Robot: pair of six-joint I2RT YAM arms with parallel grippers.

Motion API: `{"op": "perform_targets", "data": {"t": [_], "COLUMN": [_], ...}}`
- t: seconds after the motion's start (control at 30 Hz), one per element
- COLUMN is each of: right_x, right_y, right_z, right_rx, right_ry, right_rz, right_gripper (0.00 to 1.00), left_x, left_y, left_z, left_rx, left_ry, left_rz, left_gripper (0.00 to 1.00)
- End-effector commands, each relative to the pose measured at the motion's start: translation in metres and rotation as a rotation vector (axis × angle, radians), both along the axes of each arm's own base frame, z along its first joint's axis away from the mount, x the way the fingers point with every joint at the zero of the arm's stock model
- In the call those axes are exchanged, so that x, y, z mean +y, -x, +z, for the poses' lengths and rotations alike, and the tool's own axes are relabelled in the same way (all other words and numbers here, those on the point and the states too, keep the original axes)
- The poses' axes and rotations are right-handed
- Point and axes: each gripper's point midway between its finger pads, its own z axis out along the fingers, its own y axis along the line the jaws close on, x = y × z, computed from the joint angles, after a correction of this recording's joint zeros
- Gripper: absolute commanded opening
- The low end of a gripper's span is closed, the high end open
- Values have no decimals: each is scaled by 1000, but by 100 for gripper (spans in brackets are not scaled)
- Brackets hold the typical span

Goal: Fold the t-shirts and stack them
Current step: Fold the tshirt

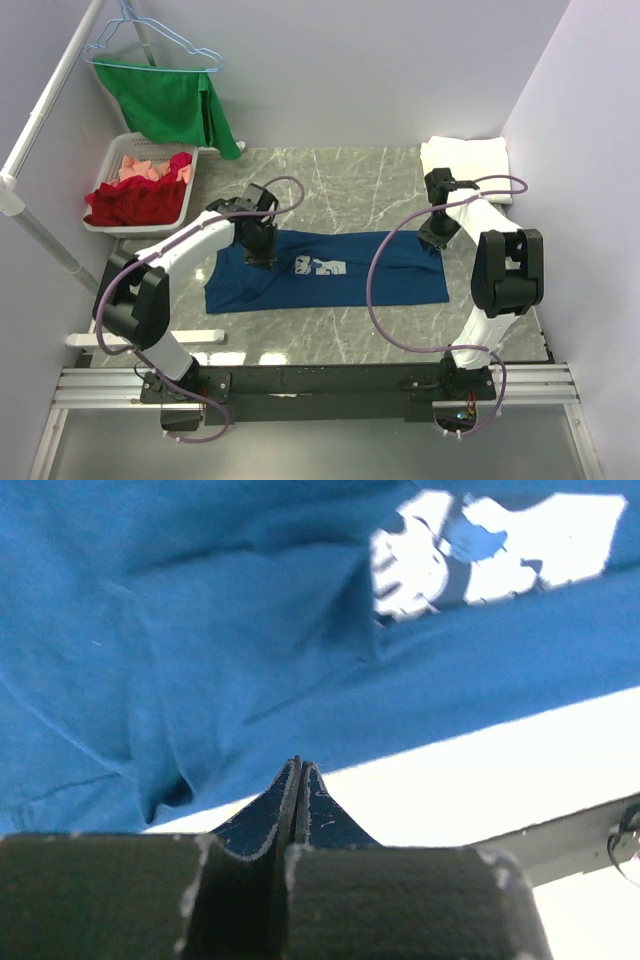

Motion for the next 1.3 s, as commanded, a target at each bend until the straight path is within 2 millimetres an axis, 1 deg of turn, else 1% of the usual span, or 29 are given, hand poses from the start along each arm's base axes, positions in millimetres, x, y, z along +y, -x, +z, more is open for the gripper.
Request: {"op": "perform_targets", "data": {"t": [0.0,0.03,0.1,0.13,0.17,0.23,0.27,0.33,0.37,0.5,0.53,0.57,0.63,0.67,0.73,0.77,0.83,0.93,1.03,1.13,1.17,1.23,1.27], "right_x": [4,5,9,10,10,13,14,16,16,16,15,15,15,15,14,14,13,12,11,11,10,10,11], "right_y": [-2,-1,-3,-4,-4,-4,-5,-4,-4,-2,-1,-1,0,1,0,1,0,-1,-2,-2,-2,-3,-3], "right_z": [-3,-4,-3,-2,-3,-3,-2,-2,-2,-2,-3,-2,-2,-2,-2,-2,-1,-1,-1,-1,-1,-1,-1], "right_rx": [-5,-2,-2,-4,-3,-3,-7,-8,-8,-4,-1,-4,-2,-1,-1,1,1,3,5,7,7,6,6], "right_ry": [15,15,11,12,13,11,7,4,4,8,9,8,10,10,15,16,20,26,29,34,36,35,34], "right_rz": [2,3,15,19,22,30,32,40,42,47,47,47,47,47,48,47,48,47,45,45,44,44,46], "right_gripper": [29,29,29,29,29,29,29,30,30,30,30,30,30,30,30,30,30,30,31,30,31,30,31], "left_x": [-13,-13,-6,-6,-2,-3,2,5,8,16,18,23,28,30,32,31,31,27,21,18,18,18,18], "left_y": [17,16,8,3,-4,-14,-26,-37,-47,-68,-72,-78,-83,-87,-91,-93,-93,-93,-88,-83,-81,-78,-76], "left_z": [14,13,12,12,13,18,20,22,23,19,13,12,3,1,-5,-4,-11,-15,-17,-18,-20,-21,-22], "left_rx": [-21,-29,-54,-75,-101,-134,-173,-202,-219,-243,-235,-237,-220,-219,-208,-212,-192,-173,-152,-135,-128,-118,-113], "left_ry": [40,32,-11,-18,-43,-35,-71,-85,-77,-63,-74,-78,-95,-97,-102,-98,-101,-85,-55,-38,-36,-32,-34], "left_rz": [-59,-56,-21,-8,31,54,102,138,172,224,227,242,248,253,252,243,233,222,204,192,188,178,176], "left_gripper": [1,1,1,2,16,23,34,40,43,41,41,41,40,40,39,39,39,38,32,23,16,10,3]}}
